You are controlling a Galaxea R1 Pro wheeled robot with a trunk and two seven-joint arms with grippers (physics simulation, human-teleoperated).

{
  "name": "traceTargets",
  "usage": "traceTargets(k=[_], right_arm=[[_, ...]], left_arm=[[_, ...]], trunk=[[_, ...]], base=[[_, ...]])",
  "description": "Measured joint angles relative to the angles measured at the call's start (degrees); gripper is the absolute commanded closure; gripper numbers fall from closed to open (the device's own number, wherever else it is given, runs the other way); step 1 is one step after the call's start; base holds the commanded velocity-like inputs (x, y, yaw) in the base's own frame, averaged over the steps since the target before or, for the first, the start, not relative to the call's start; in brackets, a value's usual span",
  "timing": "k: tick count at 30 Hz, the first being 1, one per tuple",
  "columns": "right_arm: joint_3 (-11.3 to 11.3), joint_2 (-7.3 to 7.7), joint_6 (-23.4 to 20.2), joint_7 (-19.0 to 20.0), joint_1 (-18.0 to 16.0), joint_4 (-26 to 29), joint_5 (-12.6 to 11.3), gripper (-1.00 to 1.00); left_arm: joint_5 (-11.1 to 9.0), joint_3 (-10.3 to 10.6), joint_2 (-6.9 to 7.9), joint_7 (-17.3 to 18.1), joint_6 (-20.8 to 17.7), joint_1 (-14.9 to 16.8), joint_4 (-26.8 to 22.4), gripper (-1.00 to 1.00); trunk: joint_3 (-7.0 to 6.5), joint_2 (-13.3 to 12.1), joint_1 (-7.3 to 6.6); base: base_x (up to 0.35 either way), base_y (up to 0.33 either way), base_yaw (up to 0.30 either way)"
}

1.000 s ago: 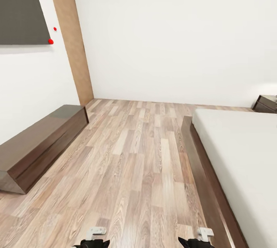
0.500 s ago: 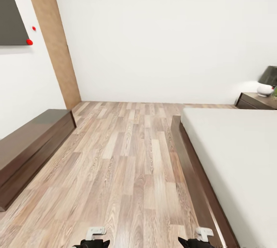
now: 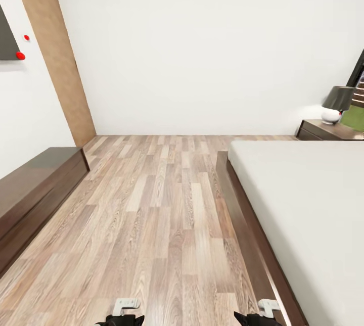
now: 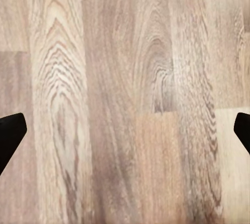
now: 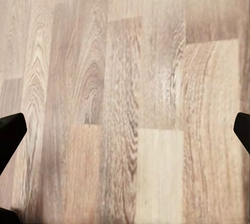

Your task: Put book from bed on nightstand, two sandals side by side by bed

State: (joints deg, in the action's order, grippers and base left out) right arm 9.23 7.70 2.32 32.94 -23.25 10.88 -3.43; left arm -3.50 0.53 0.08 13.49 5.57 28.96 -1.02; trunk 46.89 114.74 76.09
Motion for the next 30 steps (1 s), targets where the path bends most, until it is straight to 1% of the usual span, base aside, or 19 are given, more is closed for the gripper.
traceTargets(k=[4, 18, 30], right_arm=[[0.0, -0.03, 0.0, 0.0, 0.0, 0.0, 0.0, -1.00], [0.0, -0.06, 0.1, 0.0, 0.0, 0.0, 0.0, -1.00], [0.0, -0.15, 0.1, -0.2, 0.0, -0.1, 0.0, -1.00]], left_arm=[[0.0, 0.0, 0.00, 0.0, 0.0, 0.0, 0.0, -1.00], [0.0, 0.0, 0.00, 0.1, -0.1, 0.0, 0.0, -1.00], [0.0, 0.0, 0.00, 0.0, -0.1, 0.0, 0.0, -1.00]], trunk=[[0.00, 0.0, -0.03], [0.00, 0.0, -0.03], [0.00, 0.0, -0.03]], base=[[0.208, 0.000, -0.004], [0.318, 0.000, 0.000], [0.260, 0.000, 0.000]])
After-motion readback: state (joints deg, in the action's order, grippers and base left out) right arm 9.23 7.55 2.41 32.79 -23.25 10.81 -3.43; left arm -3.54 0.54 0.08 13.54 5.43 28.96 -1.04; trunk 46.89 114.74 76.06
